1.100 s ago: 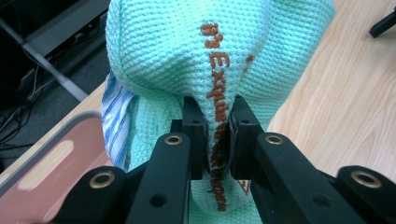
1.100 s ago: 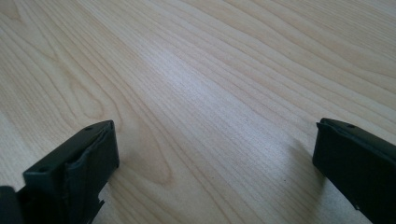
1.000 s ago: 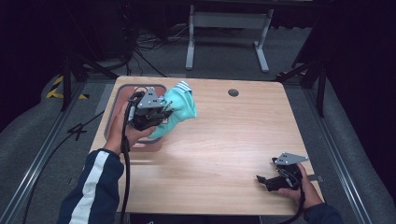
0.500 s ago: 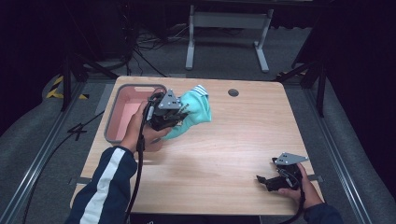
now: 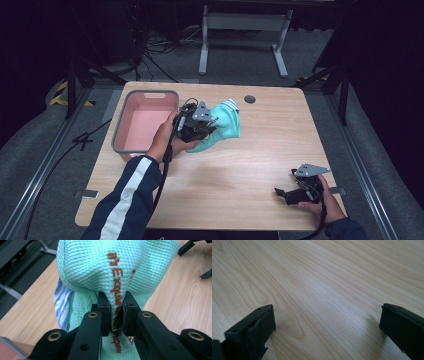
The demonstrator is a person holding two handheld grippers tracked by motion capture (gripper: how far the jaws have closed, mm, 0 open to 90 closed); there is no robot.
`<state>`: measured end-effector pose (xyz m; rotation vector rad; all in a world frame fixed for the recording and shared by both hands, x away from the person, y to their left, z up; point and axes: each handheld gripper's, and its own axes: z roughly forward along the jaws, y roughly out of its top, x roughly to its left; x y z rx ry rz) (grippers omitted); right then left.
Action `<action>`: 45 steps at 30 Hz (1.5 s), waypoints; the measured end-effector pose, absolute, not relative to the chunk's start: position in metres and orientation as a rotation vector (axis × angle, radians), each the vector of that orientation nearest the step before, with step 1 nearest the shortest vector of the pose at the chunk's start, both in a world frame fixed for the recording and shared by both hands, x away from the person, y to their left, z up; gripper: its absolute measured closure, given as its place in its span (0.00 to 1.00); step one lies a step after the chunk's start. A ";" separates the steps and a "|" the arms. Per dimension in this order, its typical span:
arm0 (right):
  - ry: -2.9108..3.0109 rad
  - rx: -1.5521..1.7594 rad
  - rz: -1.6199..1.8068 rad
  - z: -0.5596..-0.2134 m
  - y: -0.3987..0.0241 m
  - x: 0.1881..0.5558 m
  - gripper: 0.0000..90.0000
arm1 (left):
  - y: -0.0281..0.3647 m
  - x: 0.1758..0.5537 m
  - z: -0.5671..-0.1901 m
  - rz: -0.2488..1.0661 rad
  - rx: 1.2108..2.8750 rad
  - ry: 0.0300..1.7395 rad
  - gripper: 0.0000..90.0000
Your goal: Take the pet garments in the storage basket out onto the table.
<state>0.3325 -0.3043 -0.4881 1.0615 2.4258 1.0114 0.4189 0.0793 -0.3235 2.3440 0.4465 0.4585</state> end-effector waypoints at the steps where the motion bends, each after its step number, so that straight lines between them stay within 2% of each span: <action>1: 2.426 1.061 1.011 -0.488 -0.304 0.332 0.01 | 0.078 0.420 -0.325 0.456 2.341 0.449 0.89; 45: 2.426 1.060 1.011 -0.488 -0.304 0.333 0.01 | 0.026 0.445 -0.410 0.321 2.531 0.486 0.87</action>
